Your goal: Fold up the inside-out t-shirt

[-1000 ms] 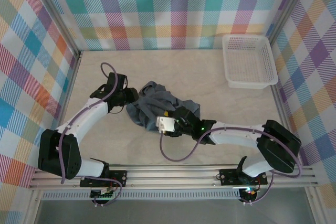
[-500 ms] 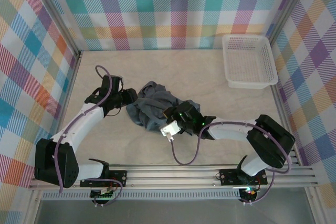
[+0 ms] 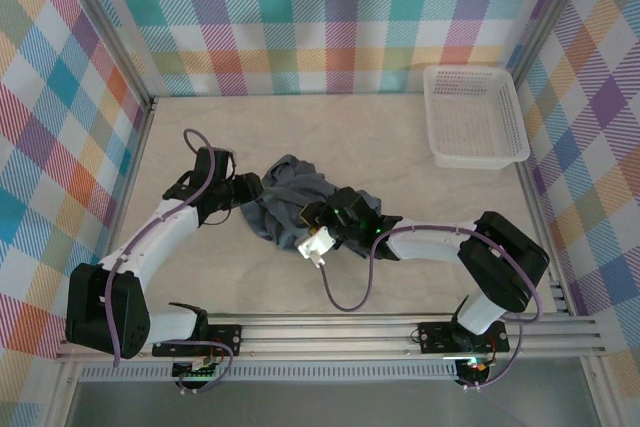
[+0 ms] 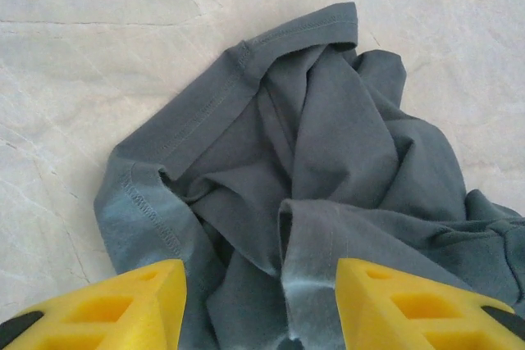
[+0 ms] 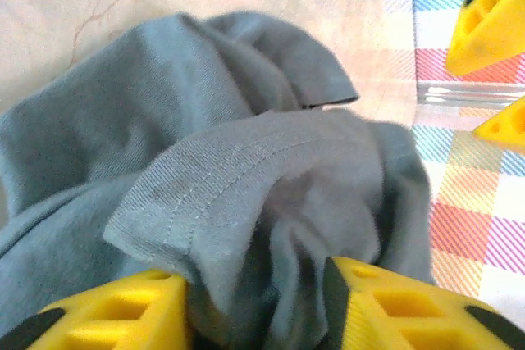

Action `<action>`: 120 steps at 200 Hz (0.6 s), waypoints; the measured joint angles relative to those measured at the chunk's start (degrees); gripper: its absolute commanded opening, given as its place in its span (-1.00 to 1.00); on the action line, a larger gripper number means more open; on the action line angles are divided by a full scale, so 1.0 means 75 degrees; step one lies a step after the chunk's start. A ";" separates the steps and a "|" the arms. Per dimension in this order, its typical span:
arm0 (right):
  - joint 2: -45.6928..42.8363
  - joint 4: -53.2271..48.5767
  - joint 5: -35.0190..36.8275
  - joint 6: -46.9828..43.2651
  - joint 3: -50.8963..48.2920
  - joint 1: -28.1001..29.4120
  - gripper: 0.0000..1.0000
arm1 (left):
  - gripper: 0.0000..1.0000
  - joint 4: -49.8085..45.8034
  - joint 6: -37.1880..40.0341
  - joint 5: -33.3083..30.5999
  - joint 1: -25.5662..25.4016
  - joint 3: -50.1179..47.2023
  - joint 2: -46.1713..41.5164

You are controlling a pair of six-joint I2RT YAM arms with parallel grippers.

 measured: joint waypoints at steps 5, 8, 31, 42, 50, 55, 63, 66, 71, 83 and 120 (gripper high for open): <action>0.0000 0.0015 -0.0026 0.0003 0.0003 0.0020 -0.16 | 0.02 0.0006 -0.0003 0.0009 0.0003 0.0000 0.0000; 0.0000 0.0020 -0.0035 0.0003 0.0003 0.0032 -0.16 | 0.02 0.0012 -0.0003 0.0015 0.0003 0.0000 0.0000; 0.0003 0.0023 -0.0117 0.0006 0.0006 0.0061 -0.13 | 0.03 0.0070 -0.0026 0.0035 0.0006 0.0000 -0.0006; 0.0003 0.0023 -0.0163 0.0017 0.0003 0.0082 -0.15 | 0.03 0.0114 -0.0026 0.0035 0.0006 -0.0009 -0.0026; 0.0003 0.0020 -0.0213 0.0032 0.0006 0.0085 -0.18 | 0.03 0.0131 -0.0026 0.0032 0.0006 -0.0015 -0.0050; 0.0003 0.0020 -0.0251 0.0038 0.0003 0.0087 -0.22 | 0.03 0.0143 -0.0026 0.0032 0.0006 -0.0029 -0.0067; 0.0003 0.0017 -0.0309 0.0064 0.0006 0.0096 -0.36 | 0.03 0.0163 -0.0026 0.0032 0.0006 -0.0047 -0.0087; 0.0003 0.0017 -0.0341 0.0044 0.0003 0.0102 -0.41 | 0.03 0.0166 -0.0026 0.0035 0.0006 -0.0050 -0.0093; 0.0003 0.0015 -0.0370 0.0099 0.0006 0.0111 -0.49 | 0.03 0.0166 -0.0026 0.0035 0.0006 -0.0055 -0.0096; 0.0003 0.0009 -0.0472 0.0181 0.0006 0.0131 -0.76 | 0.03 0.0169 -0.0026 0.0035 0.0006 -0.0067 -0.0096; -0.0050 -0.0280 -0.0775 0.0790 0.0204 0.0192 -1.00 | 0.03 0.0169 -0.0026 0.0032 0.0006 -0.0093 -0.0099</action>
